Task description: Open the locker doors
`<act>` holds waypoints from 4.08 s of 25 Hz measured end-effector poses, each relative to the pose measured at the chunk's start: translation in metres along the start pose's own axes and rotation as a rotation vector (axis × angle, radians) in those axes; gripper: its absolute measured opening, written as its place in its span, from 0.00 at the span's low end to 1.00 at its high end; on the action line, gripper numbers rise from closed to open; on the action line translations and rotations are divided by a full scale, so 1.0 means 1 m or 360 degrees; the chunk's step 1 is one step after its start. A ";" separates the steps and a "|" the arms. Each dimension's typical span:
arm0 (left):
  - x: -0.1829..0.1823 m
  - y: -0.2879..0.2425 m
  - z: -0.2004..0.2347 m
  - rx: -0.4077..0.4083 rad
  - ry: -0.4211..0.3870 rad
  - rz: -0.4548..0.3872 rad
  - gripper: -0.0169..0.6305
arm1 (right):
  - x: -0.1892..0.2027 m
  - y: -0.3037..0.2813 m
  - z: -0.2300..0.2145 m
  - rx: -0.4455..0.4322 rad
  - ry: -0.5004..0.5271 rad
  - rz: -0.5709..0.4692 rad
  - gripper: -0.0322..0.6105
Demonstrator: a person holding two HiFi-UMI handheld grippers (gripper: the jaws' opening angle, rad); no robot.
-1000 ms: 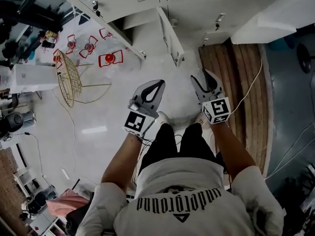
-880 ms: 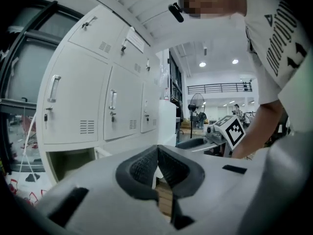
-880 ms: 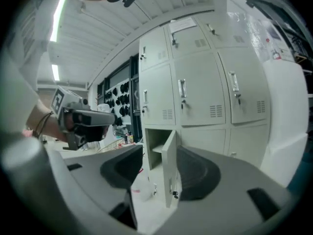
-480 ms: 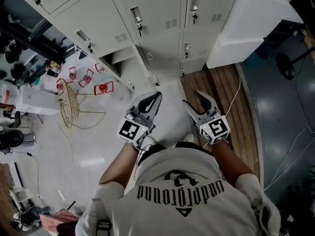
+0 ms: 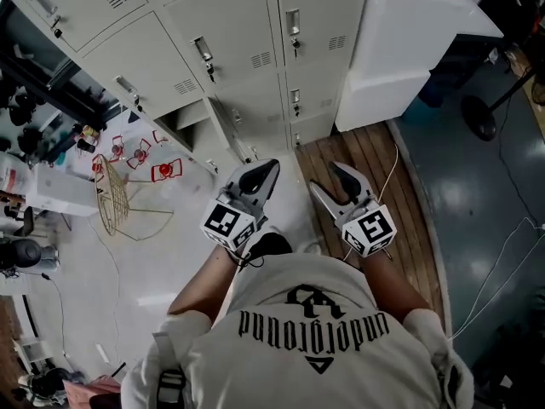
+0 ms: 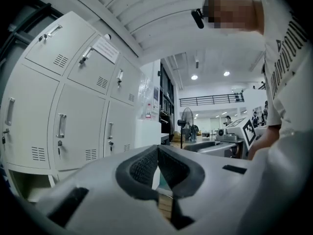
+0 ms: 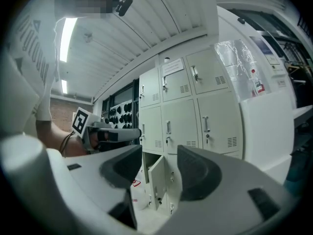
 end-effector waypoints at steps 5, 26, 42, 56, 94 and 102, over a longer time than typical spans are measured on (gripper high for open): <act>-0.013 -0.026 0.009 0.0017 -0.0004 -0.0007 0.04 | -0.007 -0.003 -0.024 0.0016 -0.0008 -0.0019 0.41; -0.049 -0.154 0.170 0.0020 -0.0070 -0.0021 0.04 | -0.068 -0.181 -0.164 -0.0058 0.0122 0.0029 0.41; -0.058 -0.175 0.222 -0.0075 -0.0085 -0.0027 0.04 | -0.089 -0.257 -0.220 -0.0084 0.0188 0.0060 0.41; -0.056 -0.216 0.274 -0.0187 -0.0001 0.0042 0.04 | -0.099 -0.333 -0.274 -0.0175 0.0184 0.0055 0.42; -0.052 -0.211 0.289 -0.0218 0.0008 -0.0019 0.04 | -0.094 -0.341 -0.263 -0.0202 0.0123 0.0008 0.43; -0.049 -0.209 0.259 -0.0106 -0.0011 -0.0009 0.04 | -0.086 -0.294 -0.254 -0.0056 0.0107 -0.0005 0.40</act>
Point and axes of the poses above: the fingertips, and each gripper's own axes: y backward along the fingers, z to its left, x out of its underside, the point moved 1 cm from there along y, backward along the fingers, and after that the axes turned 8 degrees about z, right-handed, at the moved point
